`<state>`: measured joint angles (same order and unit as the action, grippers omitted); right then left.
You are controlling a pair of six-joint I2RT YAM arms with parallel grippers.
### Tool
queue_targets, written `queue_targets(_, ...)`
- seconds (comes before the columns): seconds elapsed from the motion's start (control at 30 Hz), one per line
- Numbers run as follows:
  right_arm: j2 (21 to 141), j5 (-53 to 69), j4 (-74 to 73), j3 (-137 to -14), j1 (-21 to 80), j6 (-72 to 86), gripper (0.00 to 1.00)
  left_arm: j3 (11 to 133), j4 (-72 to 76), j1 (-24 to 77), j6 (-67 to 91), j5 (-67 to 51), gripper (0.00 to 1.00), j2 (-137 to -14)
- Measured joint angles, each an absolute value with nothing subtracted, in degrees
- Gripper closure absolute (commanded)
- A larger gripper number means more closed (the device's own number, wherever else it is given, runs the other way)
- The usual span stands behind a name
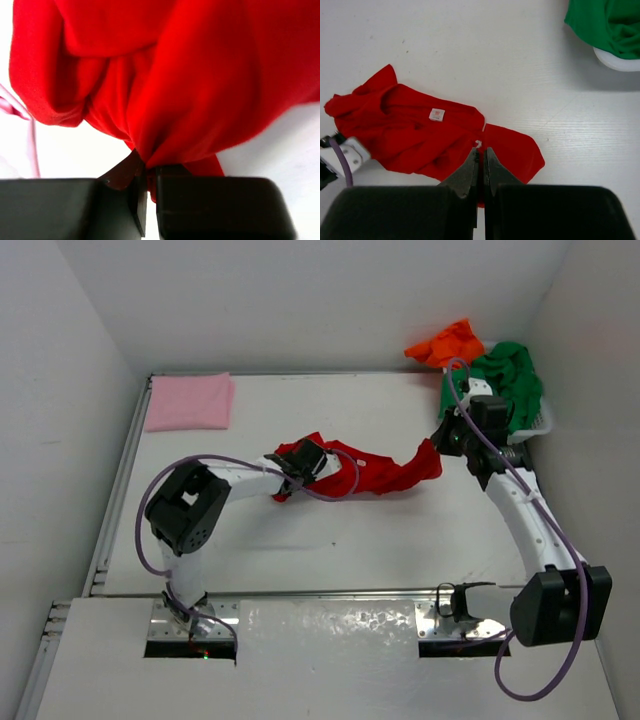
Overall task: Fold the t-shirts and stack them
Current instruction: Flatten out the tshirt
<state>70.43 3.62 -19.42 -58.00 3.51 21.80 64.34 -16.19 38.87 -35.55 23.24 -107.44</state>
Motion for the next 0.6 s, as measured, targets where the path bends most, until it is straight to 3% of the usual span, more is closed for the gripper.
queue_targets(0.13,68.84,3.18,-19.94,-57.63,3.46,20.69,1.0,64.97,-20.49,32.97,-35.64,17.96,1.0,-105.14)
queue_targets(0.3,64.27,2.39,-20.97,-58.19,3.44,18.44,1.0,71.48,-33.58,24.21,-39.27,10.11,1.0,-91.02)
queue_targets(0.47,59.81,2.2,-23.03,-62.61,3.38,15.66,1.0,85.21,-45.5,23.81,-44.71,1.52,0.99,-78.35)
queue_targets(0.6,57.21,2.94,-25.32,-69.12,3.25,12.12,1.0,89.45,-53.65,23.22,-47.77,-5.61,0.96,-74.19)
